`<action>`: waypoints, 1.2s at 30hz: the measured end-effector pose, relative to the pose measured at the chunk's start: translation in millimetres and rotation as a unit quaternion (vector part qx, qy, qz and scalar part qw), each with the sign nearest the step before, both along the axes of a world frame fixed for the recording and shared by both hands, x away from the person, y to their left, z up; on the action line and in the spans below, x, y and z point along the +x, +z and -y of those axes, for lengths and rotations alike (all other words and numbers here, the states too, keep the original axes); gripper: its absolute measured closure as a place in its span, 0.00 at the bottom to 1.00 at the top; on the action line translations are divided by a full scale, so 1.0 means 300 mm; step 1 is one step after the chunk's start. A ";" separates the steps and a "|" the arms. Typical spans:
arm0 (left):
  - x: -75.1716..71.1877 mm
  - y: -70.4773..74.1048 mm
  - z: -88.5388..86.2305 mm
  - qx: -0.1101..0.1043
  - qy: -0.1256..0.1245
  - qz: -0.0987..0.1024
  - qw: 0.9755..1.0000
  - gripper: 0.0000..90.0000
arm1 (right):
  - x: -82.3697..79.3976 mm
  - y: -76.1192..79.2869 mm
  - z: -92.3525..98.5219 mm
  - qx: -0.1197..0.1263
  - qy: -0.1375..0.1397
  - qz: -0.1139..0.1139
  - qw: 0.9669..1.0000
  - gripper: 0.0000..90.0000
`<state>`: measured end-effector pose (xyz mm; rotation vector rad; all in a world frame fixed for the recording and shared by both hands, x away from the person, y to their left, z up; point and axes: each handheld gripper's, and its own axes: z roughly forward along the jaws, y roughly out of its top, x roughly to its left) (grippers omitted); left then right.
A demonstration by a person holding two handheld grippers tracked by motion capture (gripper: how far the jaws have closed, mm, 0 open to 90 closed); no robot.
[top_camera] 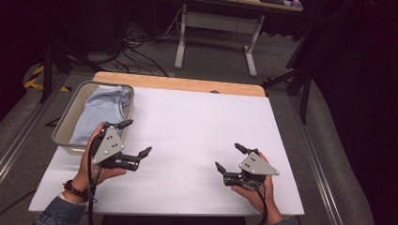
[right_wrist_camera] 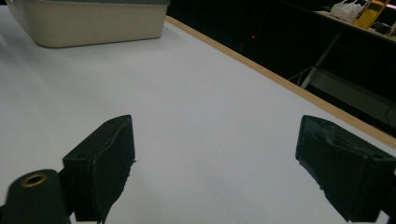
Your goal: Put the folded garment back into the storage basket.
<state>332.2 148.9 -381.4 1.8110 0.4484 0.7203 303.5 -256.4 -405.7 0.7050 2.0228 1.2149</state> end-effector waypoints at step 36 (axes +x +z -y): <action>-0.082 -0.180 -0.033 0.024 0.011 -0.042 0.999 0.07 | -0.012 -0.028 -0.021 0.005 0.023 0.013 1.000 0.14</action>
